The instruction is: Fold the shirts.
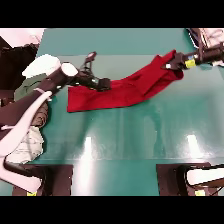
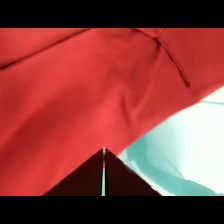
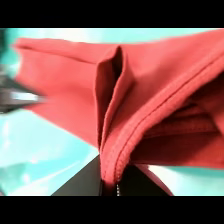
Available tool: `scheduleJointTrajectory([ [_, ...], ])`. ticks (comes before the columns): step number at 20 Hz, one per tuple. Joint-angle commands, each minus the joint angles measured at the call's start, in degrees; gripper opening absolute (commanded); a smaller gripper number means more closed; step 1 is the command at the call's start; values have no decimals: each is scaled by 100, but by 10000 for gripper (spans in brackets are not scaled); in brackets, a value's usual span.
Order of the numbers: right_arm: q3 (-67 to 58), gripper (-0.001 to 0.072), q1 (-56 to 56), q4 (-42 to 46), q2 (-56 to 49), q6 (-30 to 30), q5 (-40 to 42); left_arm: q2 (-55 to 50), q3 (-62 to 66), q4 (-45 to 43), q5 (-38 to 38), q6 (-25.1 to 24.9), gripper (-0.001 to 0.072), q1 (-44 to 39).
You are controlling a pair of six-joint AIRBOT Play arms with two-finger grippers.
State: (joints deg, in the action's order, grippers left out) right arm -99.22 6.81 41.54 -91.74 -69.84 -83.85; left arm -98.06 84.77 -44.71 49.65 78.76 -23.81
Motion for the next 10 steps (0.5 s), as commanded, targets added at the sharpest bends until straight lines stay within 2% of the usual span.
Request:
scheduleJointTrajectory([
  [1, -734, 13, -800, 17, 68, -361, 24, -1093, 975, -4, -15, 249, 22, -422],
  [4, -951, 13, -1344, 24, 68, -378, 188, -1569, 1373, -22, 7, 439, 22, -472],
  [8, -964, 13, -1731, 61, 31, -455, 396, -1615, 1390, -96, -153, 437, 22, -439],
  [10, -966, 13, -1836, 50, -37, -455, 479, -1615, 1541, -177, 85, 407, 22, -363],
])
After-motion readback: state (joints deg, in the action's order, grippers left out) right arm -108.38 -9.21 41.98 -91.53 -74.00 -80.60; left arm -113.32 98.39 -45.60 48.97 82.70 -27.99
